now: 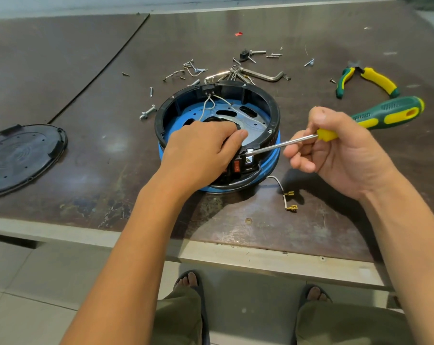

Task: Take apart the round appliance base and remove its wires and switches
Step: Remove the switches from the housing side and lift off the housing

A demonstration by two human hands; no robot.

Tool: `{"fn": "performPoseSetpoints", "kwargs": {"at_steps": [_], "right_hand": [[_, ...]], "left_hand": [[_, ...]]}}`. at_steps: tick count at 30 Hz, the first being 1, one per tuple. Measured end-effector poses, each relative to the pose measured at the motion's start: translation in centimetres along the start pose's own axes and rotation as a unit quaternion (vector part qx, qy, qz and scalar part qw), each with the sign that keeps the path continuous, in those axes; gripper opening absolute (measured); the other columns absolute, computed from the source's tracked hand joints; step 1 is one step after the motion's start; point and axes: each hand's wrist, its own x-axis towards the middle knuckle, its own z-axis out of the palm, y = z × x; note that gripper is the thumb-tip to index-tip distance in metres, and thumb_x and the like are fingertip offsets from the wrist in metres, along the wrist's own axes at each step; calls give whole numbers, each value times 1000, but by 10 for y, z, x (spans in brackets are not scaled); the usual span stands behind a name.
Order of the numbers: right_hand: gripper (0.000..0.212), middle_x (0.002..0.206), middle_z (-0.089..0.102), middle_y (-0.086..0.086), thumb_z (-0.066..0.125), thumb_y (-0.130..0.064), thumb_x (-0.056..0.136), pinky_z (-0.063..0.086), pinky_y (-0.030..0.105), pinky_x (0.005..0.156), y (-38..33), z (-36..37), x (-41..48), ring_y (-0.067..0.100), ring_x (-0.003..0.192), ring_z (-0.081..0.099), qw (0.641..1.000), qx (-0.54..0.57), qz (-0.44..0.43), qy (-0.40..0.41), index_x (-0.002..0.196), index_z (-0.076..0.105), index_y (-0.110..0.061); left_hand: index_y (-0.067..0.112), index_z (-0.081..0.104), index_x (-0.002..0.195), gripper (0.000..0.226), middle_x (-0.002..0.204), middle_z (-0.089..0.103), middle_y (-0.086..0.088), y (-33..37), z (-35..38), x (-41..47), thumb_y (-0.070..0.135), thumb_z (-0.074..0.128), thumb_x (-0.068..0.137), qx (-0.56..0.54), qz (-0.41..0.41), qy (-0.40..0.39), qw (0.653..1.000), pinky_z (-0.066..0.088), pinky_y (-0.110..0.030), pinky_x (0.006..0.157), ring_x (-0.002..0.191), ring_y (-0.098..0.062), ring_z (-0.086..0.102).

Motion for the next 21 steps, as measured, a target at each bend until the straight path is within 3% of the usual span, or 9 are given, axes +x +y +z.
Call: {"fn": "performPoseSetpoints", "kwargs": {"at_steps": [3, 6, 10, 15, 21], "right_hand": [[31, 69, 71, 19, 55, -19, 96, 45, 20, 42, 2, 2, 2, 24, 52, 64, 1000, 5, 5, 21, 65, 53, -19], [45, 61, 69, 16, 55, -19, 99, 40, 17, 36, 6, 8, 6, 19, 45, 61, 994, 26, 55, 95, 54, 63, -17], [40, 53, 62, 14, 55, -21, 98, 34, 14, 31, 9, 12, 12, 16, 39, 55, 972, 85, 141, 165, 59, 53, -14], [37, 51, 58, 11, 52, -22, 98, 31, 12, 29, 15, 12, 14, 13, 36, 50, 959, 120, 181, 184, 62, 47, -15], [51, 52, 57, 10, 52, -23, 97, 32, 11, 32, 16, 10, 15, 12, 38, 50, 960, 121, 189, 170, 47, 54, -15]], "left_hand": [[21, 46, 69, 46, 55, 45, 5, 1, 1, 0, 49, 32, 103, 6, 3, 4, 1000, 26, -28, 48, 54, -10, 46], [20, 47, 70, 46, 55, 45, 4, 1, 1, 0, 49, 33, 103, 8, 2, 7, 1000, 28, -27, 48, 54, -9, 45], [20, 48, 70, 46, 55, 46, 4, 1, 3, 0, 49, 33, 102, 12, 1, 8, 1000, 27, -27, 48, 54, -10, 46], [20, 50, 72, 46, 57, 47, 3, 1, 3, 1, 50, 31, 103, 8, 5, 0, 1000, 35, -30, 51, 55, -11, 47], [19, 46, 70, 46, 55, 45, 3, 2, 3, 1, 49, 32, 103, 12, 7, 3, 1000, 35, -30, 50, 53, -11, 45]]}}
